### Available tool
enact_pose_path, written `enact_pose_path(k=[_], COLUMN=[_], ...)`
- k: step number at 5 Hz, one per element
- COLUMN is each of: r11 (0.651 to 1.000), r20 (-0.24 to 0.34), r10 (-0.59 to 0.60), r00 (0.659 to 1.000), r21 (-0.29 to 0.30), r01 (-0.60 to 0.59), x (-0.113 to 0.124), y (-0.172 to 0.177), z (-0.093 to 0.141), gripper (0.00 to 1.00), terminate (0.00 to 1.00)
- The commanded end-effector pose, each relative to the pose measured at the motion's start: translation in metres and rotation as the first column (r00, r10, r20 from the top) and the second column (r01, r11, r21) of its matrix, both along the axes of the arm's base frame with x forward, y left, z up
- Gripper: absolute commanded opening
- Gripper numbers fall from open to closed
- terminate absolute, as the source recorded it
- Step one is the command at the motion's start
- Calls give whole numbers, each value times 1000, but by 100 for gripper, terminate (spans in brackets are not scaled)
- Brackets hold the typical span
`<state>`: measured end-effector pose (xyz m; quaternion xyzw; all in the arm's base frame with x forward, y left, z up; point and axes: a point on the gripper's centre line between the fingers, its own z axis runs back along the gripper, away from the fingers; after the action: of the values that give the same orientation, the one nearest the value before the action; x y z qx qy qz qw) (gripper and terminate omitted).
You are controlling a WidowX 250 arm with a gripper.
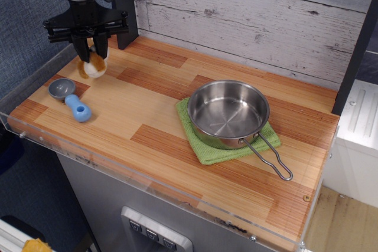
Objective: Move object from pan and put above blue spoon
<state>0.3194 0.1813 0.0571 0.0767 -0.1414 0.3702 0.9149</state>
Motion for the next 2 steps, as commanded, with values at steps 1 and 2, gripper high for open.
enact_pose_path(k=[1, 2], r11=[1000, 1000], r20=[45, 27], r10=[15, 29], r00=[999, 999], r21=[-5, -11], r01=[-15, -29], x=[1, 1], y=[9, 10], z=[-2, -5], gripper=[0, 0], terminate=[0, 0])
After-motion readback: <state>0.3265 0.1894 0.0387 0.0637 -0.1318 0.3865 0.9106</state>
